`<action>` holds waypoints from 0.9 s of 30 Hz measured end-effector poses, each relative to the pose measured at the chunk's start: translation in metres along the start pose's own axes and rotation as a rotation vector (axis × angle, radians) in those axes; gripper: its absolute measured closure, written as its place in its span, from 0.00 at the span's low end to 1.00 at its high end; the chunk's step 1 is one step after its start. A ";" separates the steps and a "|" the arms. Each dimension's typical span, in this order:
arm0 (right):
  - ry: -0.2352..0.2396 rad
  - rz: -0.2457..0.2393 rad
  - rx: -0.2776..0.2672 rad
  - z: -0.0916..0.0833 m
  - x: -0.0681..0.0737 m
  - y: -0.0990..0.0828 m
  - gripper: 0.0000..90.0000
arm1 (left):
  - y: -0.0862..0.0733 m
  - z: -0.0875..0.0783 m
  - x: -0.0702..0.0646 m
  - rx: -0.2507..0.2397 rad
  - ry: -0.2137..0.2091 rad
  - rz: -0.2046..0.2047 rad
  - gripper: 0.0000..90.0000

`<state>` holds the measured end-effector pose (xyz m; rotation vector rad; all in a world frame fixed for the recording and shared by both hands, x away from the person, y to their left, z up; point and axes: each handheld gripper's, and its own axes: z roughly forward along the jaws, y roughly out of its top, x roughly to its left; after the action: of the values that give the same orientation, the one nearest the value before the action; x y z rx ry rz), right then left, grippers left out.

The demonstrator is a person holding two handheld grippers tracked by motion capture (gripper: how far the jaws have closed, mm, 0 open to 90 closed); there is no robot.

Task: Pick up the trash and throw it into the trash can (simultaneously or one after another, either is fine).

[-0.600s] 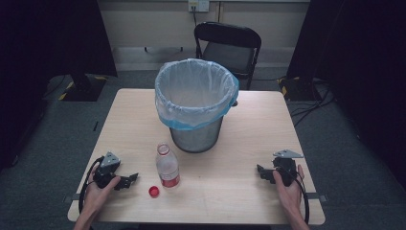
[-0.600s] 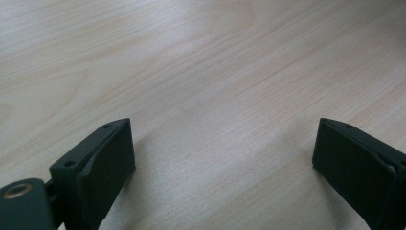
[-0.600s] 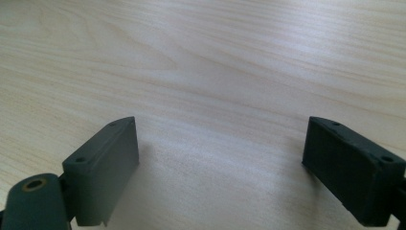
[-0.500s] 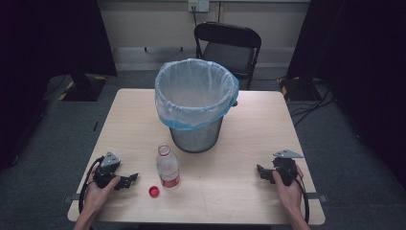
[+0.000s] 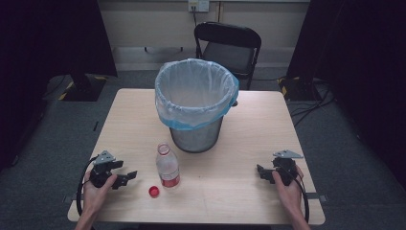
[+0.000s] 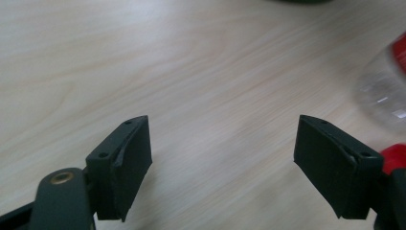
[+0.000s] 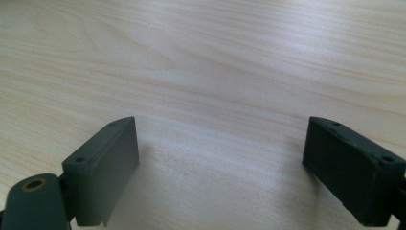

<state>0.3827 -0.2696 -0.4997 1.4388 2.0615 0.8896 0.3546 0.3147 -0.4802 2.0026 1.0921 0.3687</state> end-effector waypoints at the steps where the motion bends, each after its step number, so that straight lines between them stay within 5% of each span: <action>1: 0.000 0.000 0.000 0.000 0.000 0.000 0.12 | 0.000 0.000 0.000 0.000 0.000 0.000 0.23; 8: 0.000 0.000 0.000 0.000 0.000 0.000 0.12 | 0.014 0.002 -0.031 -0.018 -0.089 0.090 0.23; 10: 0.000 0.000 0.000 0.000 0.000 0.000 0.12 | 0.016 0.003 -0.035 -0.022 -0.100 0.095 0.23; 15: 0.000 0.000 0.000 0.000 0.000 0.000 0.12 | 0.025 0.005 -0.053 -0.057 -0.205 0.102 0.25; 27: 0.000 0.000 0.000 0.000 0.000 0.000 0.12 | 0.025 0.008 -0.072 -0.034 -0.328 0.149 0.22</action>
<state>0.3827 -0.2696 -0.4998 1.4382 2.0617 0.8897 0.3316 0.2452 -0.4576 2.0312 0.7308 0.1256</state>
